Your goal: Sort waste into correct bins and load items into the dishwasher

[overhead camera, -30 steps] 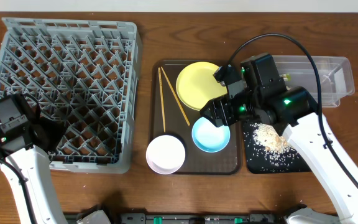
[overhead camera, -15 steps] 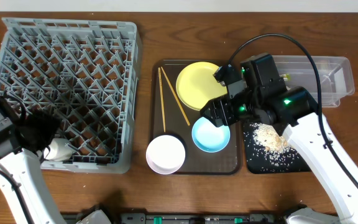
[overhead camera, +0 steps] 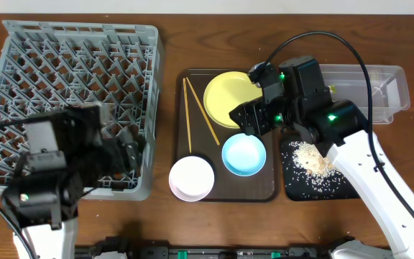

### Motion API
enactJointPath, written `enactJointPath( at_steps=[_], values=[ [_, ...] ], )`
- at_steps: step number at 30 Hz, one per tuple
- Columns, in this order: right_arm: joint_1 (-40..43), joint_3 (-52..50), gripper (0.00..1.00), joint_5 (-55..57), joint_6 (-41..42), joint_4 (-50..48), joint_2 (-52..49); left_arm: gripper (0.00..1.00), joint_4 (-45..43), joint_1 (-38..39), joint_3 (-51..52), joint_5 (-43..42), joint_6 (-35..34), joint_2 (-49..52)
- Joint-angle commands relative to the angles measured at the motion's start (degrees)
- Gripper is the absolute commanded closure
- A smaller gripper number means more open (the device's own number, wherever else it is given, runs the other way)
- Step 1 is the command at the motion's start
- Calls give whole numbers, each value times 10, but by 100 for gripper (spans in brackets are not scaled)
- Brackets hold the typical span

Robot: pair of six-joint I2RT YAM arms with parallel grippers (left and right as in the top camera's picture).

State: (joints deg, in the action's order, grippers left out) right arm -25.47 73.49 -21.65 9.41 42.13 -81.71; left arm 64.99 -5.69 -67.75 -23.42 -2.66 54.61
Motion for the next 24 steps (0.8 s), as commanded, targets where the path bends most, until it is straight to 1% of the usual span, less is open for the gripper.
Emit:
enactJointPath(
  at_steps=[1,2,3,8,20,24],
  values=[
    [-9,6,8,24,15,-4,-4,6,8,45,-9,77,26,-11],
    [-9,6,1,24,15,-4,-4,2,7,53,-9,77,26,-11],
    [-9,6,1,23,15,-4,-4,0,7,58,-9,77,26,-11],
    [-9,6,1,13,15,-3,-4,2,6,62,-9,76,26,-7],
    [-9,6,1,13,15,-1,-4,2,6,62,-9,76,26,-4],
    [-9,6,1,14,12,16,-4,2,6,62,-9,76,26,-4]
  ],
)
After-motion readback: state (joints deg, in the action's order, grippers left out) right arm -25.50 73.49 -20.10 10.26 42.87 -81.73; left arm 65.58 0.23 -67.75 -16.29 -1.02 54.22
